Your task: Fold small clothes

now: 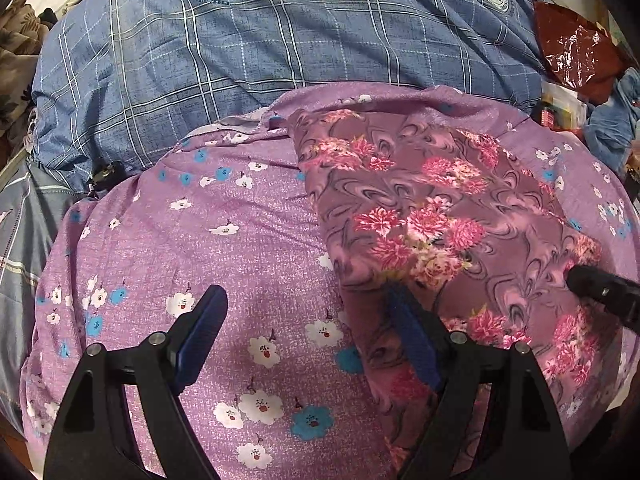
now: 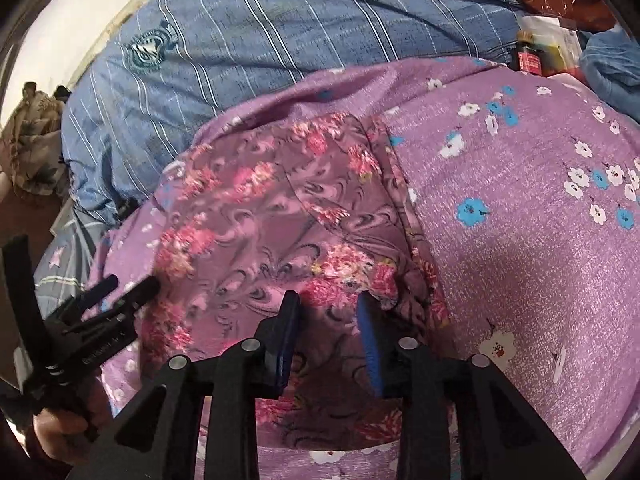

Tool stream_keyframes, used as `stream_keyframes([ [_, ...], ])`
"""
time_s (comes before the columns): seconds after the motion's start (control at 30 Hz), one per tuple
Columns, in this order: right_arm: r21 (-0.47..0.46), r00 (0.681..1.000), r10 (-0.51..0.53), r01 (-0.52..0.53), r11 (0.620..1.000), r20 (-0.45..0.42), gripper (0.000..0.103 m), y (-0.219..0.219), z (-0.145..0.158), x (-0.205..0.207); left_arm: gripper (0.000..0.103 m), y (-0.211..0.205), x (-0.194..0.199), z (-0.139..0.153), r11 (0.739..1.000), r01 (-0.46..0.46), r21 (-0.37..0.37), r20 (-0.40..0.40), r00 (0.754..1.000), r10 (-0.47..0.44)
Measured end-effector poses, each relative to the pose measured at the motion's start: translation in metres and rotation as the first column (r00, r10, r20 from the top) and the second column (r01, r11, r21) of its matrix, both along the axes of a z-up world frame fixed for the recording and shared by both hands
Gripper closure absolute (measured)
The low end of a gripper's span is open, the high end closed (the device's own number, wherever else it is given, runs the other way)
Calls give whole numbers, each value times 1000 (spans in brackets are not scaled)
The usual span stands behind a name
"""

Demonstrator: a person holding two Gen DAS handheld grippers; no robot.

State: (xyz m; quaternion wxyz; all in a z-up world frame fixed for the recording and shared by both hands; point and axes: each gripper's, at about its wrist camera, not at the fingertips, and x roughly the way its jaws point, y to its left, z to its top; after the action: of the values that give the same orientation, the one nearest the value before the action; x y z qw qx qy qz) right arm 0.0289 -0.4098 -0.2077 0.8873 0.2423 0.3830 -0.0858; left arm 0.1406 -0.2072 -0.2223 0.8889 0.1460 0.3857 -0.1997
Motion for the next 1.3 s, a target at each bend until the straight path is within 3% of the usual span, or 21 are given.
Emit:
stream_keyframes([
  [0.2,-28,990,13,-9,1000,139,70,7,20,-11,20,6,-1,2,1000,8,-15,-2,1000,-8],
  [0.27,-23,993,5,-2,1000,120,70,7,16,-7,20,6,-1,1,1000,10,-13,-4,1000,-10],
  [0.4,-17,1000,-24,24,1000,-14,72,2,-7,10,18,5,2,-4,1000,11,-12,-12,1000,-11],
  [0.53,-6,1000,-16,16,1000,14,63,4,-1,9,18,5,3,-4,1000,9,-22,-21,1000,-9],
  [0.7,37,992,-34,30,999,123,56,-5,14,-3,18,10,4,2,998,8,-61,-23,1000,-10],
  [0.83,59,985,-56,47,997,163,52,-15,21,-7,18,20,6,11,992,11,-123,-26,1000,-15],
  [0.9,76,983,-73,61,995,168,49,-22,21,-8,18,24,8,13,989,17,-148,-33,999,-22],
  [1.0,83,980,-122,110,990,159,36,-33,22,-12,18,28,14,12,985,28,-169,-62,997,-39],
  [1.17,158,977,-158,134,978,146,35,-60,15,-12,18,29,21,7,980,36,-198,-111,992,-59],
  [1.3,220,978,-166,135,966,130,35,-76,7,-7,18,24,19,5,980,58,-192,-96,992,-78],
])
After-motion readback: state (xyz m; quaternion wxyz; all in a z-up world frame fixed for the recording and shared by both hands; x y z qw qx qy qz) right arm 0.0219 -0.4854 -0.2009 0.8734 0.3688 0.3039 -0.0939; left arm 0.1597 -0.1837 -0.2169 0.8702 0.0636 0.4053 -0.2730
